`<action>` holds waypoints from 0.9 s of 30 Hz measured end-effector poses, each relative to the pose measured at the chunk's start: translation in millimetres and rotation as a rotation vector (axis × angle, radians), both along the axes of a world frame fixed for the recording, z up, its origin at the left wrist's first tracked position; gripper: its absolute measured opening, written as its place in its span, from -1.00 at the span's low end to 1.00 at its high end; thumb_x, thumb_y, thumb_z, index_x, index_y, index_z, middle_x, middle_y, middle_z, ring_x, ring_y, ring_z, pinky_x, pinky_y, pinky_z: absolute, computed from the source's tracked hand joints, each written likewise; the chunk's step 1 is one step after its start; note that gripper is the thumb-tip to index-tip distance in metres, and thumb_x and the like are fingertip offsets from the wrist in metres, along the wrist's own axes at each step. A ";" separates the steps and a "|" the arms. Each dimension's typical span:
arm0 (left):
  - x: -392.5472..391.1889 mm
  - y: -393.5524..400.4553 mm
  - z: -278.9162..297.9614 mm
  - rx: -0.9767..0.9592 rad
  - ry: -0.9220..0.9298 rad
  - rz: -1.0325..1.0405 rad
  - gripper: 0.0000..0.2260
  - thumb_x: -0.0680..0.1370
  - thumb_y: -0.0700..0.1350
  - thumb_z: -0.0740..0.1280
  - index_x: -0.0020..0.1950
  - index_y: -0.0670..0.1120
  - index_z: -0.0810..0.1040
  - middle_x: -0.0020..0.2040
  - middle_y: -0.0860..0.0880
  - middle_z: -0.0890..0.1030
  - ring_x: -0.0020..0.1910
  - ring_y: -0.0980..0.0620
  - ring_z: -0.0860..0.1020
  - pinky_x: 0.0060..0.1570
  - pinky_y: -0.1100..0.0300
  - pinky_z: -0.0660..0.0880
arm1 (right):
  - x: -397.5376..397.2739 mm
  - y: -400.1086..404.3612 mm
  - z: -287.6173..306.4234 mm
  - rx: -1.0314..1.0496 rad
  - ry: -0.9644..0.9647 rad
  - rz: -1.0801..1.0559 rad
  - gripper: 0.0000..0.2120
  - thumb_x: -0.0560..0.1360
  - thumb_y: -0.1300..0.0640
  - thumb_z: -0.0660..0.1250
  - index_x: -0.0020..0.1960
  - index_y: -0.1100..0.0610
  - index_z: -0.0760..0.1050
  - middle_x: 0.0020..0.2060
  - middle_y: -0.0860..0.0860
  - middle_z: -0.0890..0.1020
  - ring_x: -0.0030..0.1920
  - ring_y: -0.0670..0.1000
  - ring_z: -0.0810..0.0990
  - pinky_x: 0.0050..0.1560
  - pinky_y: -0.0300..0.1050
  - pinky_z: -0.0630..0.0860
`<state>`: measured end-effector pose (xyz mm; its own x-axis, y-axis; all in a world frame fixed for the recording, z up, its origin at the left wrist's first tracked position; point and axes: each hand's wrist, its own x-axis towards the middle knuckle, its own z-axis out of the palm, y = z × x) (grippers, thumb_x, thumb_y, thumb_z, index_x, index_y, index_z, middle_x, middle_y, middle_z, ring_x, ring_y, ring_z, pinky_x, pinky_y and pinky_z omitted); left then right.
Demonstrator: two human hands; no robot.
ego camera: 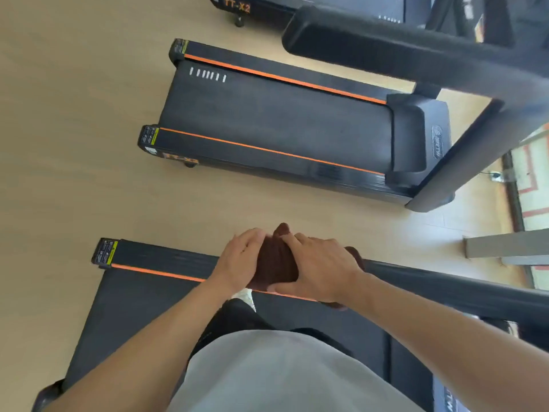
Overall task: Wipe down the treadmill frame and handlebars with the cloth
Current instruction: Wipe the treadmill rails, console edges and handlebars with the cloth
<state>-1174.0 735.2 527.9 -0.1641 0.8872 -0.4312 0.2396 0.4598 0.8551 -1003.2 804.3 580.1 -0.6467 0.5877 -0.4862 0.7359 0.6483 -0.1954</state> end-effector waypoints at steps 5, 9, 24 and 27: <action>-10.4 -21.7 -29.6 -0.096 -0.140 0.214 -0.70 0.61 0.20 0.09 0.02 0.26 0.63 0.02 0.16 0.67 0.14 0.00 0.60 0.28 -0.03 0.49 | -44.5 11.5 0.0 -0.142 -0.051 0.048 -0.30 0.33 -0.47 0.32 0.29 -0.04 0.41 0.00 -0.04 0.65 -0.04 0.14 0.64 -0.10 0.00 0.45; 7.7 -36.3 -24.6 -0.161 -0.379 0.558 -0.74 0.72 -0.04 0.14 0.09 0.10 0.63 0.02 0.02 0.69 0.11 -0.05 0.64 0.09 0.11 0.54 | -71.7 -19.2 -11.8 0.088 -0.010 0.142 -0.56 0.51 -0.20 0.30 0.25 0.06 0.47 0.07 0.05 0.60 -0.02 0.14 0.61 -0.17 0.00 0.38; 77.9 -60.0 7.4 0.427 0.823 -0.154 -0.03 0.35 0.31 0.49 0.60 -0.10 0.23 0.63 -0.18 0.14 0.63 -0.18 0.06 0.60 -0.14 -0.07 | 90.1 -20.2 -14.7 0.320 0.092 0.082 -0.02 0.40 -0.40 0.39 0.63 -0.04 0.06 0.34 0.04 0.50 0.19 0.15 0.57 0.14 0.11 0.53; 101.7 -22.1 24.6 0.298 1.063 -0.470 -0.12 0.33 0.29 0.51 0.54 -0.04 0.30 0.50 -0.08 0.38 0.53 -0.14 0.28 0.59 -0.16 -0.04 | 137.1 -14.0 -11.0 0.330 0.073 -0.003 -0.04 0.35 -0.50 0.33 0.60 -0.07 0.15 0.26 -0.02 0.56 0.16 0.12 0.59 0.14 0.09 0.53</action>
<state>-1072.3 713.1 552.5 0.0534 0.9976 -0.0442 0.9816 -0.0443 0.1859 -866.2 790.4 569.1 -0.6710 0.7075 -0.2218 0.7296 0.6834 -0.0275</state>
